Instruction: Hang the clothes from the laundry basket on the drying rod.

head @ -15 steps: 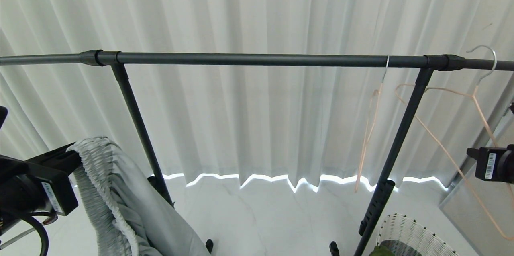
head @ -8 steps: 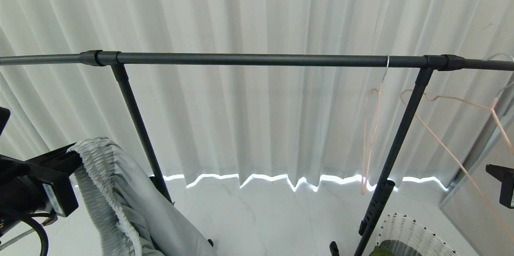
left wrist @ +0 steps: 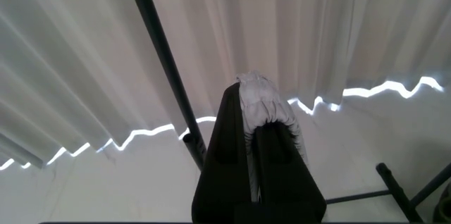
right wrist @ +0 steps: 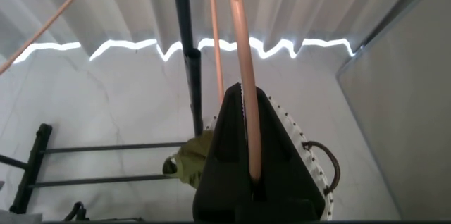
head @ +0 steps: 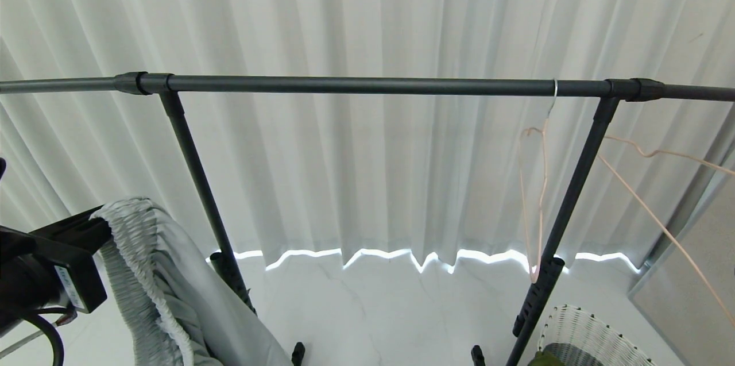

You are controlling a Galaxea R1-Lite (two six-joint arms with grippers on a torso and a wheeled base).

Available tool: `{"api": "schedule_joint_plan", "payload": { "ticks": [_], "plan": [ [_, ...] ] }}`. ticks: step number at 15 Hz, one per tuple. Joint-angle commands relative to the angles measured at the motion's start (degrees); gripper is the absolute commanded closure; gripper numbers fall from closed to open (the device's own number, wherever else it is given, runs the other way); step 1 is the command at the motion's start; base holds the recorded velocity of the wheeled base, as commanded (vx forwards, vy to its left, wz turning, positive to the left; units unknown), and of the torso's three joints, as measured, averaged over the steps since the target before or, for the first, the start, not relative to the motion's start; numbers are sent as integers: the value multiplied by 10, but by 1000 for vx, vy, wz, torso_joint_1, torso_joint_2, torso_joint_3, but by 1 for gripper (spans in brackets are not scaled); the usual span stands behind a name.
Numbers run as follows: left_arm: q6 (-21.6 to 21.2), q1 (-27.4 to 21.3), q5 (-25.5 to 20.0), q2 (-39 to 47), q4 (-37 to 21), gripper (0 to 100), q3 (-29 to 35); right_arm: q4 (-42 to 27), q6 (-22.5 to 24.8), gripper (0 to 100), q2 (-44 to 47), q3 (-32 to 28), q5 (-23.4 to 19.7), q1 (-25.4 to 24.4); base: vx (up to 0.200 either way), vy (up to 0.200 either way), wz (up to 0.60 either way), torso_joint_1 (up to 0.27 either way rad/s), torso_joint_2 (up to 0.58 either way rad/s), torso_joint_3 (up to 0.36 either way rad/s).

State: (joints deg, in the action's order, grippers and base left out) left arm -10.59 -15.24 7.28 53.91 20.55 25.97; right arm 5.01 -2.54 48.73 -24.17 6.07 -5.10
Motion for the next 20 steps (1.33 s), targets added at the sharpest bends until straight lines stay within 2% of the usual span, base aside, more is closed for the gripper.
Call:
{"api": "schedule_joint_plan", "payload": {
  "ticks": [1, 11, 13, 15, 18, 20],
  "plan": [
    [0, 0, 0, -1, 0, 100, 0, 0, 0, 100, -10, 0, 0, 1, -200, 0, 0, 2, 7, -2],
    [0, 0, -1, 2, 0, 100, -4, 4, 7, 100, 30, -7, -1, -1, -200, 0, 0, 5, 2, 3],
    [-9, -6, -2, 4, 0, 100, -11, 5, 7, 100, 31, -10, -3, -1, 0, 0, 0, 0, 0, 0],
    [-30, -36, -2, 16, 0, 100, -38, 4, 5, 100, 39, -33, -2, 0, 0, 0, 0, 0, 0, 0],
    [-67, -41, 4, 37, 0, 100, -31, 1, 6, 100, 41, -38, -5, -1, 0, 0, 0, 0, 0, 0],
    [-66, -41, 4, 35, 0, 100, -22, 0, 6, 100, 40, -38, -9, -4, 0, 0, 0, 0, 0, 0]
  ]
}}
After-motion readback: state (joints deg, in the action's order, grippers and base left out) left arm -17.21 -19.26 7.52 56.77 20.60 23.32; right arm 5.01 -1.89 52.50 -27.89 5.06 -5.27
